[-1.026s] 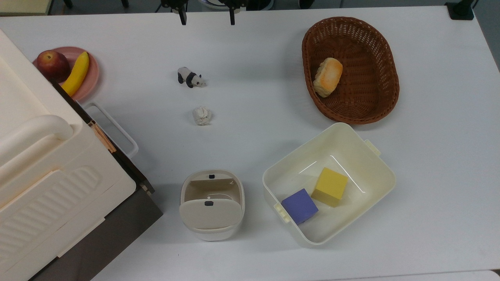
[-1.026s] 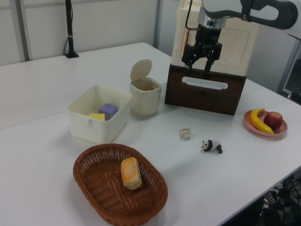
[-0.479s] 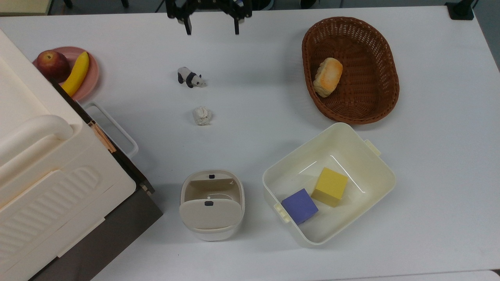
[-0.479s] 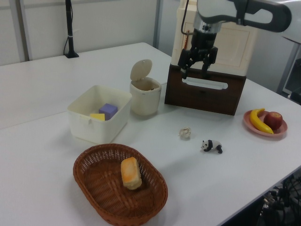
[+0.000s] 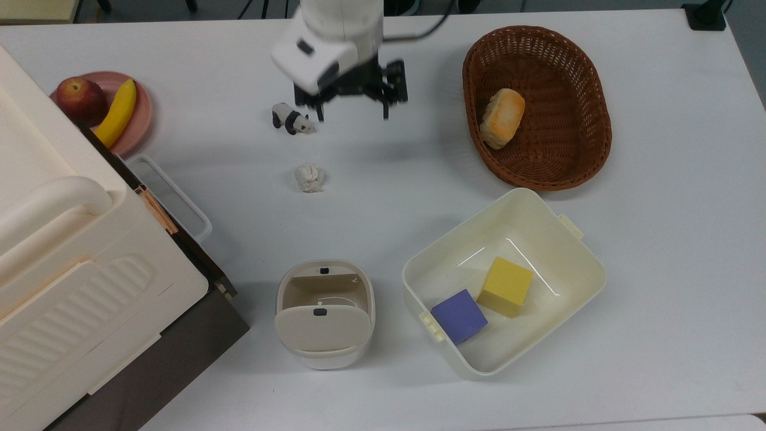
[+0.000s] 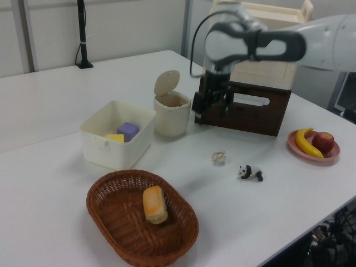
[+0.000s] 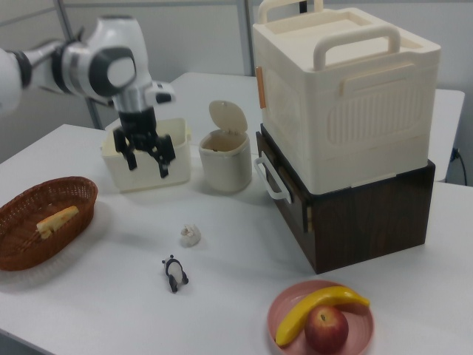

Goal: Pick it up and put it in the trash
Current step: 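Move the open gripper over the white crumpled paper ball and lower, then close the gripper on the white paper ball and lift it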

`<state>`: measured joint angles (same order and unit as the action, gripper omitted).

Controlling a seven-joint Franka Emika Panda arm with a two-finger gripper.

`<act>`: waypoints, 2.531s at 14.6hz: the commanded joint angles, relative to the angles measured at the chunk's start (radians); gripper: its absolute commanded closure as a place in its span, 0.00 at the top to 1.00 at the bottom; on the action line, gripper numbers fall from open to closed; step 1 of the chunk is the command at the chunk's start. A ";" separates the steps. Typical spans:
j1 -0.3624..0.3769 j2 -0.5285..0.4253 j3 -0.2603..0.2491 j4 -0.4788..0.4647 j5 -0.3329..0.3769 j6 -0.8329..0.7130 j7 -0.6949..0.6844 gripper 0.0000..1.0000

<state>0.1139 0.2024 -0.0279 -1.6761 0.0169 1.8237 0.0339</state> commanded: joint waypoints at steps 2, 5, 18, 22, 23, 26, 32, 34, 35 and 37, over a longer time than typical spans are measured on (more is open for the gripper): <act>0.004 0.112 -0.004 -0.031 -0.025 0.116 0.020 1.00; 0.001 0.137 -0.007 -0.063 -0.032 0.177 0.026 1.00; -0.026 0.161 -0.038 -0.082 -0.138 0.178 0.029 1.00; -0.033 0.172 -0.038 -0.097 -0.155 0.183 0.029 1.00; -0.034 0.172 -0.038 -0.103 -0.155 0.193 0.029 1.00; -0.034 0.186 -0.038 -0.111 -0.155 0.213 0.029 1.00; -0.033 0.212 -0.038 -0.109 -0.214 0.213 0.030 0.61; -0.033 0.212 -0.038 -0.108 -0.221 0.212 0.030 0.17; -0.033 0.212 -0.038 -0.106 -0.221 0.212 0.029 0.14; -0.034 0.215 -0.038 -0.105 -0.224 0.210 0.029 0.15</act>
<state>0.0759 0.4280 -0.0612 -1.7636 -0.1857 2.0113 0.0467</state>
